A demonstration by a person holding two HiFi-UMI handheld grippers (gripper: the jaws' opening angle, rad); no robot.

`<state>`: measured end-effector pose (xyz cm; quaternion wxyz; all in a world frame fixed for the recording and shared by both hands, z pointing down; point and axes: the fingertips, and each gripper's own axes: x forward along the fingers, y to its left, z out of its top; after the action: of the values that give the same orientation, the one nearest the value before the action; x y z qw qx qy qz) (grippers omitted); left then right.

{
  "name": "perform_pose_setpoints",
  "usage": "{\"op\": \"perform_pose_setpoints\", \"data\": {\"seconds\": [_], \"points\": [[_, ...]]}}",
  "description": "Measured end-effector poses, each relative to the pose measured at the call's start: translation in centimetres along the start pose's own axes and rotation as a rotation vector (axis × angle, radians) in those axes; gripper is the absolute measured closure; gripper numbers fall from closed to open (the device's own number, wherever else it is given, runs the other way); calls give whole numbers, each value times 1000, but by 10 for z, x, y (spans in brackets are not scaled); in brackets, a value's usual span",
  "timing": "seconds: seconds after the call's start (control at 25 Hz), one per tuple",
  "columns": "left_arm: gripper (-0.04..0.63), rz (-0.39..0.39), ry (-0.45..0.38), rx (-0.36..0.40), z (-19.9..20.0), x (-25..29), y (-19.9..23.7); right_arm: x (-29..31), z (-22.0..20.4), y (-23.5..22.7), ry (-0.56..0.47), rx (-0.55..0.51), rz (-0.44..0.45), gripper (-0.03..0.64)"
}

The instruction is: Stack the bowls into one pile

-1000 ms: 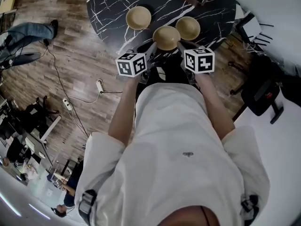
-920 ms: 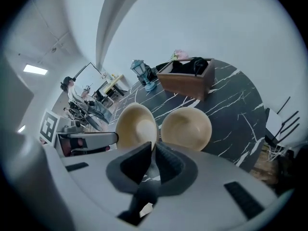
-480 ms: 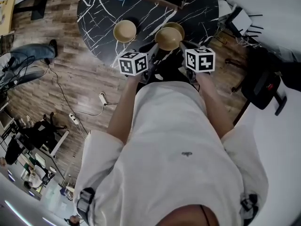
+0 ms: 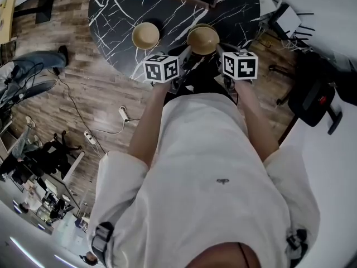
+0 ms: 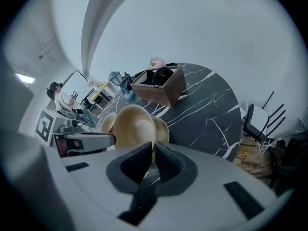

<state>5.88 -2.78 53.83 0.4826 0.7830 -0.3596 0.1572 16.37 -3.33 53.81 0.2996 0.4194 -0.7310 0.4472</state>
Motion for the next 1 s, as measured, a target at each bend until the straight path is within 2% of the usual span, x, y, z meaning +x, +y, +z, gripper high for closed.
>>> {"op": "perform_pose_setpoints", "data": {"seconds": [0.4, 0.72, 1.0], "points": [[561, 66, 65, 30, -6, 17, 11, 10, -4, -10, 33, 13, -5, 589], [561, 86, 131, 55, -10, 26, 20, 22, -7, -15, 53, 50, 13, 589], [558, 91, 155, 66, -9, 30, 24, 29, -11, -17, 71, 72, 22, 586]]}}
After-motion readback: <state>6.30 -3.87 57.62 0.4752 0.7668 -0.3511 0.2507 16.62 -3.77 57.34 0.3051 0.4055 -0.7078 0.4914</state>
